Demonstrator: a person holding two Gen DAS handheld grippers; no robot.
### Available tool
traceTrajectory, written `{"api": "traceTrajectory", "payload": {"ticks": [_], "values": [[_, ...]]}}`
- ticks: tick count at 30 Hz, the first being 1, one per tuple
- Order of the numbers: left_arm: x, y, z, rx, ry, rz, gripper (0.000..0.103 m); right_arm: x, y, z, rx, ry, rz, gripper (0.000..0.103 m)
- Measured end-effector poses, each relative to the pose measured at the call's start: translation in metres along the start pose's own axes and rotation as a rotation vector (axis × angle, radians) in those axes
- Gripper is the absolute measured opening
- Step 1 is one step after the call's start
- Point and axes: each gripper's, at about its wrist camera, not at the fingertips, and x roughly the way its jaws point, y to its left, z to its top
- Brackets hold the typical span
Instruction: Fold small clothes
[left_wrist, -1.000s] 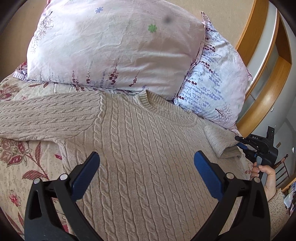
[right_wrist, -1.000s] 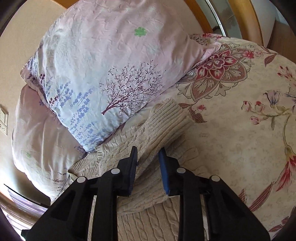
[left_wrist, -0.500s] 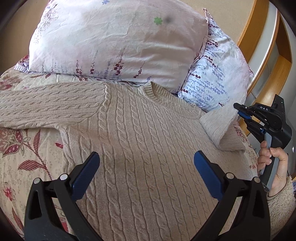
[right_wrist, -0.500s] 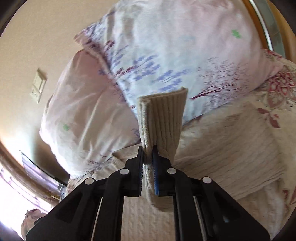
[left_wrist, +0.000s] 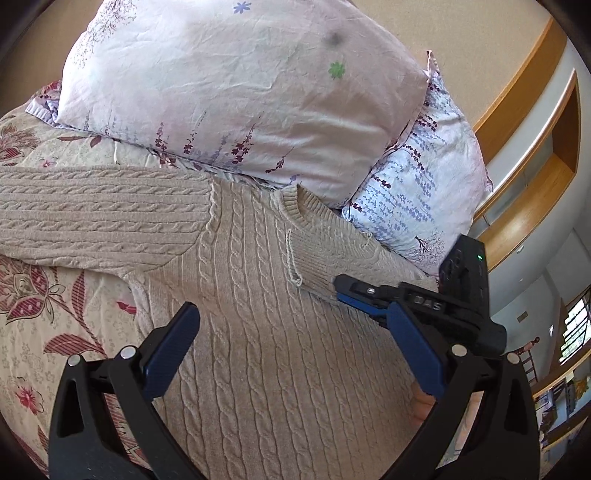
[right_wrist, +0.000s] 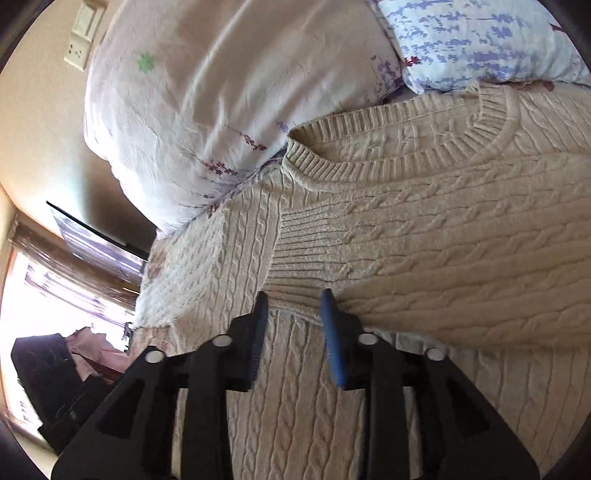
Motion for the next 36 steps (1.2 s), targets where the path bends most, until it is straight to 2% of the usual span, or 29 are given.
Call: {"api": "traceTrajectory", "payload": {"ticks": [1, 2, 5, 8, 9, 10, 12, 15, 18, 20, 21, 24, 25, 27, 31, 36], "values": [[0.006, -0.001, 0.004, -0.014, 0.019, -0.007, 0.091, -0.015, -0.004, -0.002, 0.033, -0.034, 0.017, 0.066], [0.013, -0.002, 0.006, -0.03, 0.047, -0.015, 0.083, -0.033, -0.011, -0.005, 0.066, -0.079, 0.031, 0.068], [0.042, -0.006, 0.011, -0.103, 0.144, -0.052, 0.072, -0.085, -0.037, -0.012, 0.169, -0.201, 0.034, 0.068], [0.072, -0.011, 0.011, -0.131, 0.199, -0.025, 0.062, -0.134, -0.082, -0.026, 0.35, -0.318, 0.006, 0.067], [0.082, -0.012, 0.012, -0.134, 0.208, -0.013, 0.06, -0.148, -0.099, -0.031, 0.416, -0.354, -0.002, 0.065], [0.091, -0.013, 0.012, -0.142, 0.219, 0.0, 0.057, -0.162, -0.114, -0.038, 0.477, -0.391, -0.01, 0.057], [0.105, -0.013, 0.013, -0.161, 0.231, 0.015, 0.054, -0.181, -0.141, -0.043, 0.548, -0.425, -0.055, 0.05], [0.117, -0.016, 0.016, -0.166, 0.22, 0.033, 0.046, -0.183, -0.168, -0.044, 0.614, -0.413, -0.061, 0.044], [0.126, -0.017, 0.02, -0.176, 0.216, 0.047, 0.036, -0.185, -0.179, -0.044, 0.638, -0.423, -0.071, 0.04], [0.131, -0.016, 0.024, -0.188, 0.215, 0.052, 0.017, -0.183, -0.182, -0.038, 0.648, -0.455, -0.071, 0.038], [0.133, -0.016, 0.025, -0.189, 0.214, 0.036, 0.011, -0.184, -0.184, -0.036, 0.65, -0.472, -0.079, 0.035], [0.135, -0.015, 0.033, -0.176, 0.201, 0.029, 0.008, -0.188, -0.184, -0.027, 0.612, -0.506, -0.141, 0.015], [0.131, -0.015, 0.036, -0.17, 0.186, 0.019, 0.008, -0.189, -0.183, -0.026, 0.598, -0.509, -0.148, 0.012], [0.12, -0.014, 0.042, -0.156, 0.154, 0.006, 0.007, -0.19, -0.176, -0.027, 0.559, -0.517, -0.136, 0.011], [0.097, -0.001, 0.053, -0.132, 0.088, 0.048, 0.007, -0.18, -0.156, -0.027, 0.477, -0.486, -0.106, 0.011], [0.091, 0.03, 0.049, -0.161, 0.109, 0.105, 0.007, -0.153, -0.157, -0.031, 0.489, -0.401, -0.102, 0.011]]}}
